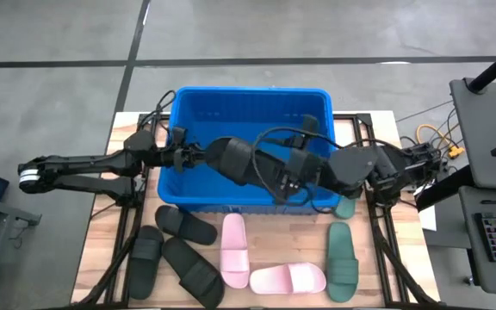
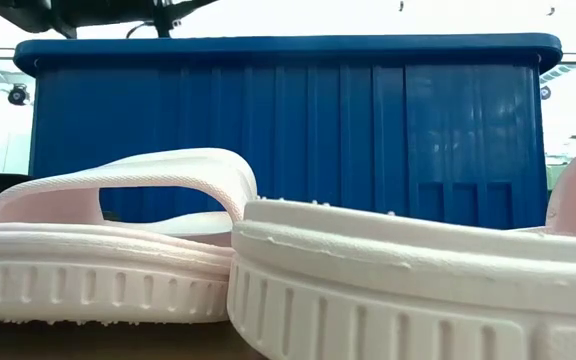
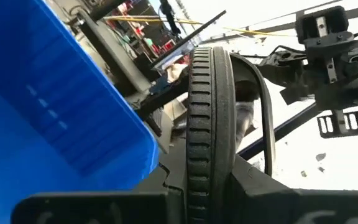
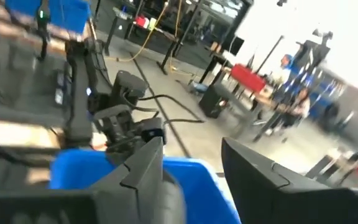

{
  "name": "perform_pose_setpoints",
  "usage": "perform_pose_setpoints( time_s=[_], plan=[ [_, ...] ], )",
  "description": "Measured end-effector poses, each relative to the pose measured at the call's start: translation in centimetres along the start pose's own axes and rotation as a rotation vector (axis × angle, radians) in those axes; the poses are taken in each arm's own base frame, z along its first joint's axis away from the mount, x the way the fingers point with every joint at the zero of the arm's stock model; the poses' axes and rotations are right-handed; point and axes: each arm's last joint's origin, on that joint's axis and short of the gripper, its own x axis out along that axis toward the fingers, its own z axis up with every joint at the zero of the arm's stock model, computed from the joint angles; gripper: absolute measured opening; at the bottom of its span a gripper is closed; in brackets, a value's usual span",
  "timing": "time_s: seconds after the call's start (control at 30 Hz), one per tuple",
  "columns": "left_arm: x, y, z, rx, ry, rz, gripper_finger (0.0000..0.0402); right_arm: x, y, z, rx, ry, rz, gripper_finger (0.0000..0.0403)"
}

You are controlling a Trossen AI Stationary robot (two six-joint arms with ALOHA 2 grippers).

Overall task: Pick and place slides into bin
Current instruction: Put the black slide into the blue bin

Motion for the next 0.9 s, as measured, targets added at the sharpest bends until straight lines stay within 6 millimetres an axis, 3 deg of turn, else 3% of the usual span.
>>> perform_pose_setpoints(
  time_s=[0.27,0.9],
  plan=[
    [0.4,0.6,-0.2,-0.076,0.024,0.019,0.0027,-0.3,0.0,-0.8,-0.389,0.072,0.038,0.0190],
    [1.3,1.8,-0.4,-0.168,0.037,0.073,0.0027,-0.7,1.1,-2.5,-0.366,0.186,0.118,0.0176]
  ],
)
